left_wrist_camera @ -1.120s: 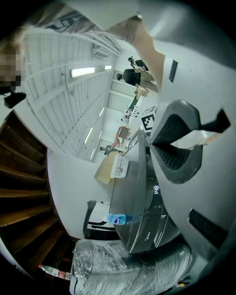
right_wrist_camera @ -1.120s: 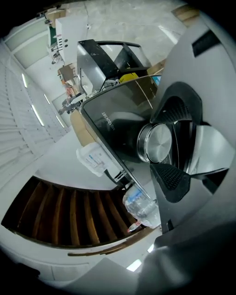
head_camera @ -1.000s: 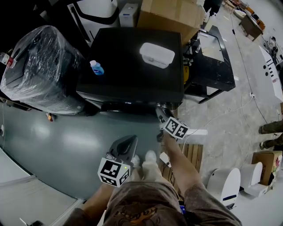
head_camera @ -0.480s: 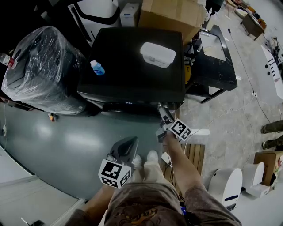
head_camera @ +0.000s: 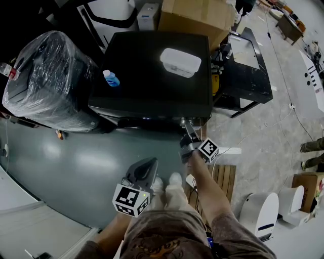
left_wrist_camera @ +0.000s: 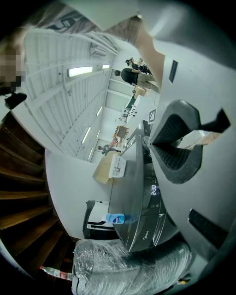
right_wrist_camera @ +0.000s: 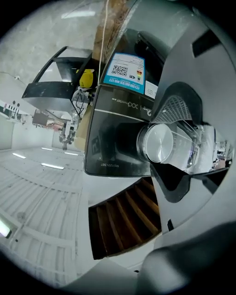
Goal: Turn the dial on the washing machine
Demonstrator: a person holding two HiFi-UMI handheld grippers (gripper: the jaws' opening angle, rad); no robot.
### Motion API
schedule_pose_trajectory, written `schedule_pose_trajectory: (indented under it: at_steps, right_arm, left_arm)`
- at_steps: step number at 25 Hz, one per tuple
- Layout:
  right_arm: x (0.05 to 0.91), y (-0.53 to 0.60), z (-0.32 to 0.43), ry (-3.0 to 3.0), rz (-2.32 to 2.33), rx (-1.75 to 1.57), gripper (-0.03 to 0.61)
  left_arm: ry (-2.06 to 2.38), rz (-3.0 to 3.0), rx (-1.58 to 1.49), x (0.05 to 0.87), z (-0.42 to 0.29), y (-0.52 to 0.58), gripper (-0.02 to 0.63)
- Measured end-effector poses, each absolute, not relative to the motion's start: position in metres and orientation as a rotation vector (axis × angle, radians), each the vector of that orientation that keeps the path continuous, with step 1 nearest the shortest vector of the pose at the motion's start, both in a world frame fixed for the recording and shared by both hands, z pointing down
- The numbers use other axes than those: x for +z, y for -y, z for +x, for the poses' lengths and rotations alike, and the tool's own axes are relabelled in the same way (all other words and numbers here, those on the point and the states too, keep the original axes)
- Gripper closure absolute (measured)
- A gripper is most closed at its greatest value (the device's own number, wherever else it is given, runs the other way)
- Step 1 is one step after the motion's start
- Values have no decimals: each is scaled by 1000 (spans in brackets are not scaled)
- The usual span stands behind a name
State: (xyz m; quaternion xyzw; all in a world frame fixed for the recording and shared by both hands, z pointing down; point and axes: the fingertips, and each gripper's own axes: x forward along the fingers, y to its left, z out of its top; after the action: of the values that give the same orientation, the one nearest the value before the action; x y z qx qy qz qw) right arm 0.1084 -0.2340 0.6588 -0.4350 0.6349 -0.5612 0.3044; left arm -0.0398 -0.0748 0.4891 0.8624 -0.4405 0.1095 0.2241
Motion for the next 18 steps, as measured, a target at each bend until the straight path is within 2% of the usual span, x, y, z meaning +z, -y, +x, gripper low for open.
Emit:
schedule_pose_trajectory:
  at_steps: [13,18]
  right_arm:
    - [672,232,109,-1296,-915,-1573,313]
    - [670,233,111,-1370,-971,-1548,313]
  left_arm:
    - [1208,2375,310,493,-36,75,617]
    - [1206,2372,312,494,-34,76,617]
